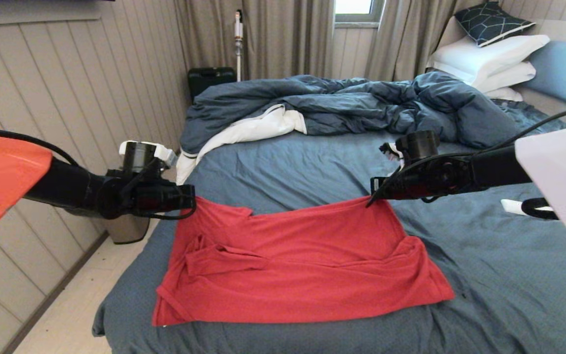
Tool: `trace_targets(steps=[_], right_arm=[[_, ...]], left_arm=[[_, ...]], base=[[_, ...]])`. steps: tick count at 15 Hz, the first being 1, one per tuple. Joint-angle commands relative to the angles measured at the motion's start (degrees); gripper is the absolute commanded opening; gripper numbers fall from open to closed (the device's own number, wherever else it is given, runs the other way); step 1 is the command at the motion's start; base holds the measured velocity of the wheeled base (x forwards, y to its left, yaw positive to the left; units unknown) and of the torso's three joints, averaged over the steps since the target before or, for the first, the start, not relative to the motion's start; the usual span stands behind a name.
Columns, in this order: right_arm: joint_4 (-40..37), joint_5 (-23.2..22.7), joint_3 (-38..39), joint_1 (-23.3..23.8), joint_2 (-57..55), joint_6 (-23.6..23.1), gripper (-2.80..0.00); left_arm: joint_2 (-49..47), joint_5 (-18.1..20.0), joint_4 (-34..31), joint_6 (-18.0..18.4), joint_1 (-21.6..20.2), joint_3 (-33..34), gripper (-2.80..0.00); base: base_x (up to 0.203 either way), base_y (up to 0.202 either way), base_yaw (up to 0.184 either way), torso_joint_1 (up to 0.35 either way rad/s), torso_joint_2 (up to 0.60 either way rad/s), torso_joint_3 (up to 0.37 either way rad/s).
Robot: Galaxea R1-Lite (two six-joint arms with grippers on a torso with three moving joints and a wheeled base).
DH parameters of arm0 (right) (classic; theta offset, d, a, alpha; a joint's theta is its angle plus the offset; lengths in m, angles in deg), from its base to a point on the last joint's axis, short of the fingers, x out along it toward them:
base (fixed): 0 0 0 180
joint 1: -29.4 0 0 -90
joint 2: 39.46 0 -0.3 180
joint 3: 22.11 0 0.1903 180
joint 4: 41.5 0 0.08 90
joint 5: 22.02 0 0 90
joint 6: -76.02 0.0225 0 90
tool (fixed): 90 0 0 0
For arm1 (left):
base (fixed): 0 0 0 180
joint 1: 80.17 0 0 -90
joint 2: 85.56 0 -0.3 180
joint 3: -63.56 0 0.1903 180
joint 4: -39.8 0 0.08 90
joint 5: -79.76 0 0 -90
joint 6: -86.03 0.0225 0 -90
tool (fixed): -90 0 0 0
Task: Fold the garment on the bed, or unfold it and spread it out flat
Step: Fold the red T-shirt
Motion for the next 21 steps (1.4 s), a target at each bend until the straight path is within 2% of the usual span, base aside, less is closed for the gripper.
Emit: trace_targets(steps=[1,3,8,12,16,21], right_arm=[[0.0,0.0,1.9,0.0,2.5,0.0,-2.80],[1.0,-0.1,5.4,0.0,4.8,0.0,-2.80],[8.2,-0.1,18.5,0.1,11.4,-0.1,-2.80],[14.7,-0.2,28.4,0.2,14.0,-0.4,-2.80],[17.8,-0.2,35.3,0.7,16.4,-0.6,-2.80],[22.7,-0.3,42.0,3.0,17.3,-1.1,-2.80]], left_arm=[[4.7,0.0,0.2,-0.1,0.0,3.4,-2.80],[6.9,0.1,0.9,0.2,0.0,7.5,-2.80],[10.7,0.2,9.3,0.5,0.1,19.0,-2.80],[12.8,1.0,15.9,0.5,2.3,30.2,-2.80],[13.2,0.9,24.3,0.6,5.1,38.7,-2.80],[15.2,0.5,29.8,0.7,6.1,47.0,-2.80]], base=[[0.000,0.000,0.000,0.000,0.00,0.000],[0.000,0.000,0.000,0.000,0.00,0.000],[0.000,0.000,0.000,0.000,0.00,0.000],[0.000,0.000,0.000,0.000,0.00,0.000],[0.000,0.000,0.000,0.000,0.00,0.000],[0.000,0.000,0.000,0.000,0.00,0.000]])
